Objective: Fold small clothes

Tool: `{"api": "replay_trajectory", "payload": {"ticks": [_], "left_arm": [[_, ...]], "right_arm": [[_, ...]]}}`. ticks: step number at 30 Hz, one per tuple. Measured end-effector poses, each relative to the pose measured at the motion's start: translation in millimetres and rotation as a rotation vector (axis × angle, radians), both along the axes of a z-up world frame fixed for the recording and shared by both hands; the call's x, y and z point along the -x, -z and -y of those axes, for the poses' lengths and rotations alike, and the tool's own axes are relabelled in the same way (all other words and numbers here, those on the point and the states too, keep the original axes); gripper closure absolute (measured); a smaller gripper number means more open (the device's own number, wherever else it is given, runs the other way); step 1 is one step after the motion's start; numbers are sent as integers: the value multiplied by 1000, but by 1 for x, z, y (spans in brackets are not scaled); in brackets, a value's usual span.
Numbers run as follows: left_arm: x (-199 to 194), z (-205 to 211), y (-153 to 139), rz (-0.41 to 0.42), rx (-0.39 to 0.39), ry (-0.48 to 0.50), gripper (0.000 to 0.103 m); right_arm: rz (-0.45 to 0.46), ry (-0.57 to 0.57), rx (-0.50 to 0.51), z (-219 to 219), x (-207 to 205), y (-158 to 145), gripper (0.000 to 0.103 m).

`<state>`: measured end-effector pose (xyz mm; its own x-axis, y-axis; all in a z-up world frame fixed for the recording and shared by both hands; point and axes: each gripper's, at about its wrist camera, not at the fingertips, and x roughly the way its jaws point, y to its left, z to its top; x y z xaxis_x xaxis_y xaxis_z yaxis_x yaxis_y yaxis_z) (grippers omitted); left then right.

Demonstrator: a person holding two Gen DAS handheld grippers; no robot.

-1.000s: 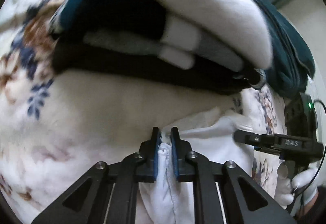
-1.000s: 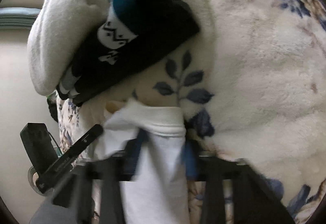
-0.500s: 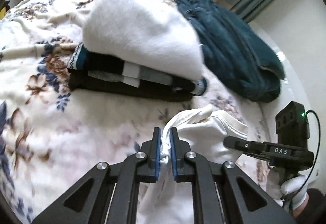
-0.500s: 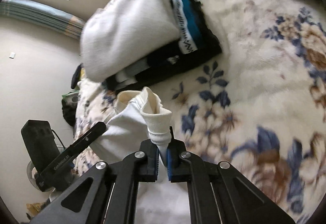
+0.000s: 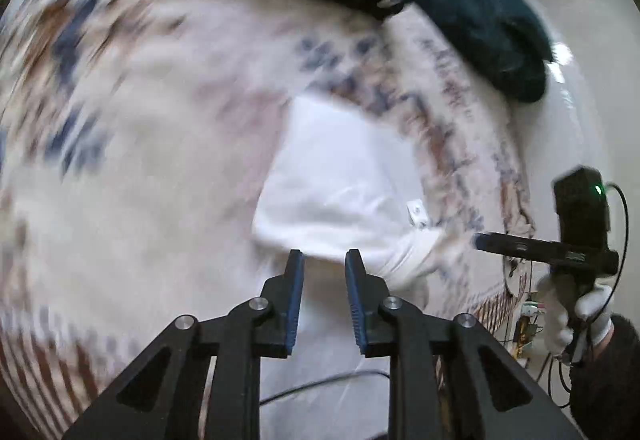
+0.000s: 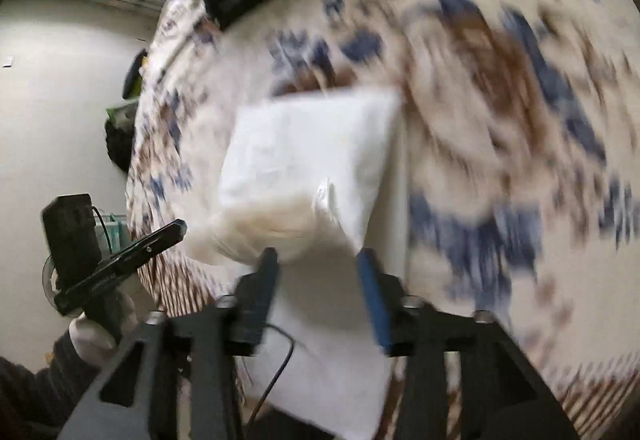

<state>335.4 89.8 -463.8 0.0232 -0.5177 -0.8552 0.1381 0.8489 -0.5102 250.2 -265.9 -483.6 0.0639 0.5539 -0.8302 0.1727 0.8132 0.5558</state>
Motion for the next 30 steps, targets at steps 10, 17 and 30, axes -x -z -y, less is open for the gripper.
{"api": "replay_trajectory", "payload": {"ticks": [10,17,30], "left_arm": [[-44,21,0,92,-34,-38,83],[-49,71,56,83,-157,107,83],[9,32,-13,155,-161,-29,3]], "right_arm": [[16,188,27,-2,-16,5,48],[-69,137,41,-55,-44,37,48],[-110,187,170,-24,22,-3,27]]}}
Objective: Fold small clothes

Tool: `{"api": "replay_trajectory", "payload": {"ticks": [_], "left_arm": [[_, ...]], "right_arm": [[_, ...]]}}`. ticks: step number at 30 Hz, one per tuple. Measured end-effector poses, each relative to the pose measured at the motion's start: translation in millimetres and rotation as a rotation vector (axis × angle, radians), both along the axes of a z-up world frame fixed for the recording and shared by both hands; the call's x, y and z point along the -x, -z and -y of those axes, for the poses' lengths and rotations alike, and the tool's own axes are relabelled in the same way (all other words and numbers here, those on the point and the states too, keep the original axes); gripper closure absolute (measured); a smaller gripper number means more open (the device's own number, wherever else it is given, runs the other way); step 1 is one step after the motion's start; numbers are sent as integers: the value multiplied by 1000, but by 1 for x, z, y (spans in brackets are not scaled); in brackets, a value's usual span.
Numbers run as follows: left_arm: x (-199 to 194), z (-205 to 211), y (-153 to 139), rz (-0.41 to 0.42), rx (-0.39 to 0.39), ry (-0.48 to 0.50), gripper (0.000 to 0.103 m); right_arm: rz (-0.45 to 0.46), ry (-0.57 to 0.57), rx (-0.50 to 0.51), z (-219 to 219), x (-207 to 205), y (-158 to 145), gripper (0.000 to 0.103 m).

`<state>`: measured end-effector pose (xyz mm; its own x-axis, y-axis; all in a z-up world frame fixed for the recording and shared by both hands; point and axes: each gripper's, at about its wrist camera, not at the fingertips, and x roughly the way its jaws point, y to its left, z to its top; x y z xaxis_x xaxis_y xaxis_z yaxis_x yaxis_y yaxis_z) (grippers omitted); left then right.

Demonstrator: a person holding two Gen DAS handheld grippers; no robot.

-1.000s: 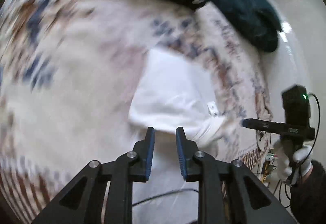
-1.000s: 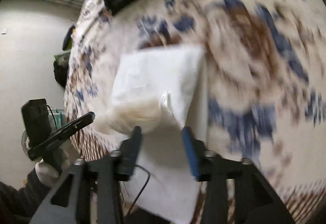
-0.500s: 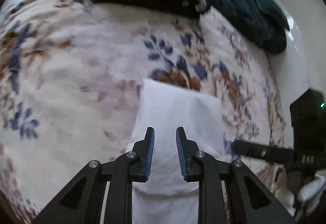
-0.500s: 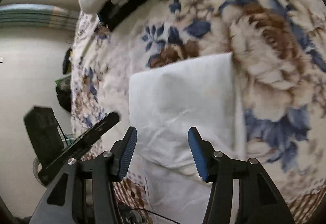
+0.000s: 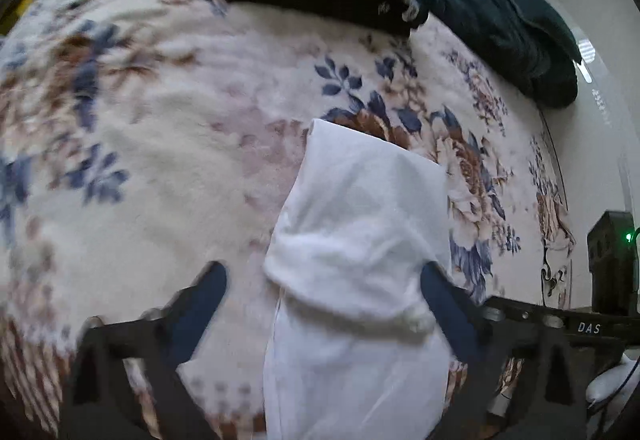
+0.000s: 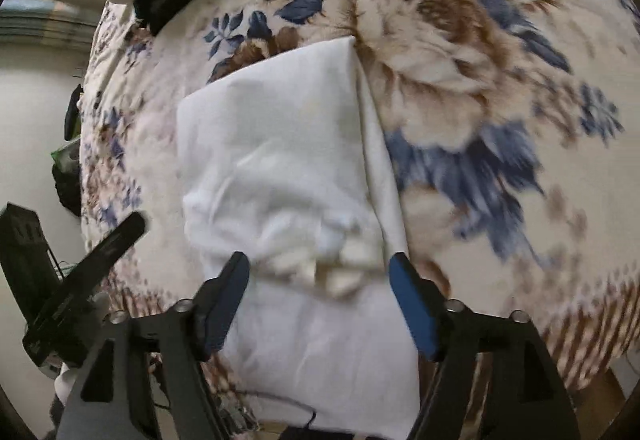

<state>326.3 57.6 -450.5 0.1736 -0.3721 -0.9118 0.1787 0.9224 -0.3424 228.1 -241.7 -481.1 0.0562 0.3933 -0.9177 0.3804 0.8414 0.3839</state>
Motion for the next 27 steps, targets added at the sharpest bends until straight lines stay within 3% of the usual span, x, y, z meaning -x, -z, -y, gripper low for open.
{"api": "replay_trajectory", "payload": {"ticks": [6,12,18,20,21,22,23,25,27], "left_arm": [[84,-16,-10,-56,-32,-35,3],[169,-36,42,-233,-101,-68,3],[206,-32,79,-288,-123,-61,8],[214,-27,86,-297,-135,-39,47],[219,-22,88,-295,-163,-23,83],[221,-21,88,-289,-157,-15,90],[224,-19,86,-277,-138,-10,93],[226,-16,80,-251,-127,-3,98],[226,-17,70,-232,-98,-16,100]], "right_arm": [[-85,18,-13,6,87,-2,27],[-175,58,-50,10,170,37,27],[-231,125,-125,9,219,87,27],[-244,159,-166,4,221,102,28],[-250,177,-189,3,225,108,30],[-249,186,-201,8,231,108,33],[-246,196,-214,7,234,110,48],[-245,196,-222,0,233,112,89],[-228,201,-225,-5,235,109,95]]}}
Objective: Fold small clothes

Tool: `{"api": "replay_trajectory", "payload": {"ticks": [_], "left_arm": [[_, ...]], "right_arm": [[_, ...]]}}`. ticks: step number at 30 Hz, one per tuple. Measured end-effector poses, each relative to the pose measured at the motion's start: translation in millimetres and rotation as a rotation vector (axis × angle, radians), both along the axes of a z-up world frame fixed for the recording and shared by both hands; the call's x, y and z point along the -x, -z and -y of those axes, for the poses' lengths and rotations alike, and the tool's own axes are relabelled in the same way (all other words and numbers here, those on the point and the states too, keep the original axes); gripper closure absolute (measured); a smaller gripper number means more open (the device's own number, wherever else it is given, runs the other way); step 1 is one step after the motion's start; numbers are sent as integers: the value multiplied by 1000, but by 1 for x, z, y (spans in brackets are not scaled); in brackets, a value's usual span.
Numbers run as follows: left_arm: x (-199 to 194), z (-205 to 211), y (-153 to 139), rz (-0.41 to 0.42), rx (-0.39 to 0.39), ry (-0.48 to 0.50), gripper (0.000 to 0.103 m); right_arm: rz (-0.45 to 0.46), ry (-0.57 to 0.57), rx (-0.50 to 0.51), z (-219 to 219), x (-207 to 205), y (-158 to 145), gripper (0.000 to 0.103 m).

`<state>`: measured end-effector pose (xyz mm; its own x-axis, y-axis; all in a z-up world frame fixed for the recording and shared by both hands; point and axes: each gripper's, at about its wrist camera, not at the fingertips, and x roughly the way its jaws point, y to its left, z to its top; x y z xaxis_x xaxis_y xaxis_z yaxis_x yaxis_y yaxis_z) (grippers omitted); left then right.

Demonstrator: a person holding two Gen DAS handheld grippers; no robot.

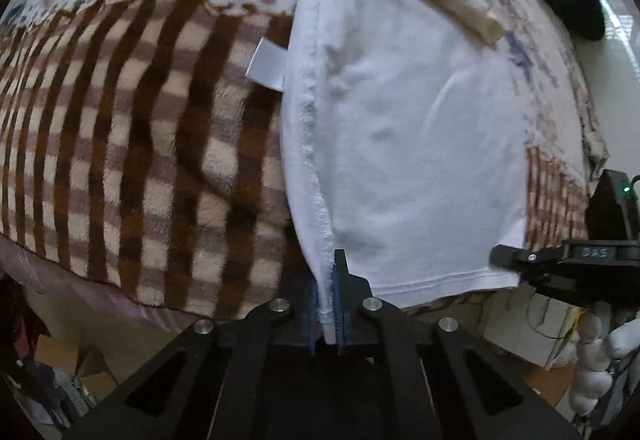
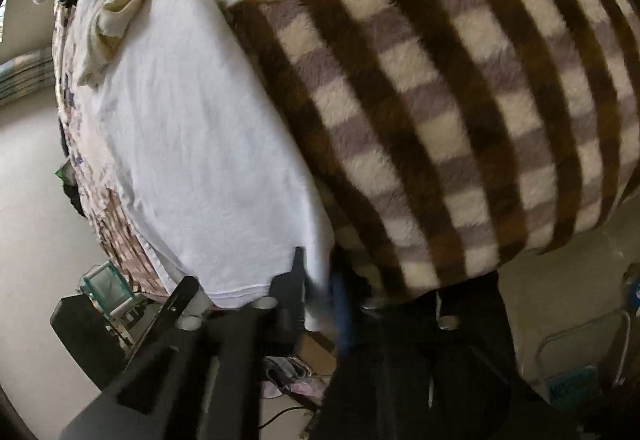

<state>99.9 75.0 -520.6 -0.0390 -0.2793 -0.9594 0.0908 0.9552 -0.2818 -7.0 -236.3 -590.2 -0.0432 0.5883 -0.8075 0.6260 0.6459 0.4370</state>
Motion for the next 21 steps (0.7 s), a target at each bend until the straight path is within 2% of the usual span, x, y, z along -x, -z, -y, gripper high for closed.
{"api": "replay_trajectory", "payload": {"ticks": [3,6,10,13,18,21], "left_arm": [[-1,-11,-20,42,35,-27,100],[-15,-24,-54,102,92,-73,100],[-54,-27,-99,172,197,-134,100],[-91,-24,-122,211,267,-149,100],[-168,5,-130,266,296,-132,100],[-223,20,-118,283,301,-119,100]], "right_arm": [[55,-4,-10,-3,-2,-20,98],[121,-5,-26,1,-8,-52,98],[195,17,-44,12,-28,-91,98],[257,55,-56,19,-59,-119,98],[342,134,-35,45,-138,-145,98],[371,182,-4,55,-189,-137,98]]}}
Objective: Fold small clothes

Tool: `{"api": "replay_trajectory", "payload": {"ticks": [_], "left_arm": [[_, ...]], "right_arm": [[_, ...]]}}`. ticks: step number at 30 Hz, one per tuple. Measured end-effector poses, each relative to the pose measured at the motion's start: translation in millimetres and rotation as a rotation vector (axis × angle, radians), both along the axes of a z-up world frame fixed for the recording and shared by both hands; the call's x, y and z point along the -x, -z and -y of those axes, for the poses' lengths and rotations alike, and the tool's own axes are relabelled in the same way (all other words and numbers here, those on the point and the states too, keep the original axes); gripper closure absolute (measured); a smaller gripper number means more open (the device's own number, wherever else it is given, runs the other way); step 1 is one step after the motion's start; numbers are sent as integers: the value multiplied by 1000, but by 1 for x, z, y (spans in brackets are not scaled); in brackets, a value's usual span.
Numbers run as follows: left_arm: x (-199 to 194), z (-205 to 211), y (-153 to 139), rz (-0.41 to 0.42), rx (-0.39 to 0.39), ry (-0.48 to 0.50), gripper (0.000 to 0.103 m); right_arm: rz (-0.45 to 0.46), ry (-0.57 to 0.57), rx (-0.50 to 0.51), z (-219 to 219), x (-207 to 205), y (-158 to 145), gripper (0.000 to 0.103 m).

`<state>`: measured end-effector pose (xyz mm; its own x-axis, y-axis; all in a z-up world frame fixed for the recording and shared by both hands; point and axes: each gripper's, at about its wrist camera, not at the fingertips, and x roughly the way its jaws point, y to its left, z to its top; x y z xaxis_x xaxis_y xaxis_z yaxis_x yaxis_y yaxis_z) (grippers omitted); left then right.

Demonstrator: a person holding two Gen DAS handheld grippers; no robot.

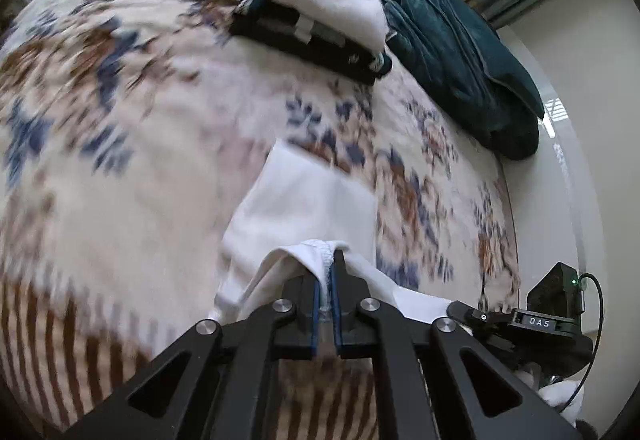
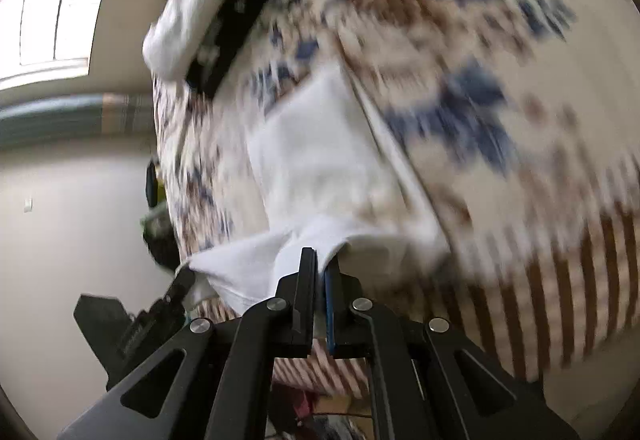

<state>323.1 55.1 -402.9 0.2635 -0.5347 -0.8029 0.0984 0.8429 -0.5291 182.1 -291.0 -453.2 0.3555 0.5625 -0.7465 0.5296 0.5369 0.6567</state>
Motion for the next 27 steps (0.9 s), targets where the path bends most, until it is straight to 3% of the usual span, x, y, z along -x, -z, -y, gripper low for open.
{"api": "replay_trajectory", "payload": {"ticks": [2,5,7,8,9,10,12,15,21,24,27], "left_arm": [[-37,7,15,-1,-13,-8,99],[-81,6,44,-56,33,-31,95],[-100,-2,56,-92,65,-64,76],[-105,-9,60,-97,80,-86,69],[-106,-15,61,-100,93,-100,54],[-107,-23,64,-108,109,-118,45],[-104,-31,69,-126,107,-116,45],[-103,-29,78,-141,47,-71,45],[-102,5,99,-130,-134,115,45],[-119,17,115,-154,-128,114,45],[-145,19,121,-160,-126,77,45]], "right_arm": [[21,36,0,0,-37,12,98],[43,89,-18,3,-79,32,97],[40,123,-33,8,-97,46,88],[38,132,-50,10,-101,51,67],[41,138,-66,11,-102,53,45],[52,145,-77,12,-99,54,34],[76,144,-67,13,-93,55,33],[50,94,7,8,-84,59,33],[-46,-157,221,-16,-106,82,33],[-53,-233,365,-28,-132,86,33],[-25,-168,387,-21,-158,91,33]]}}
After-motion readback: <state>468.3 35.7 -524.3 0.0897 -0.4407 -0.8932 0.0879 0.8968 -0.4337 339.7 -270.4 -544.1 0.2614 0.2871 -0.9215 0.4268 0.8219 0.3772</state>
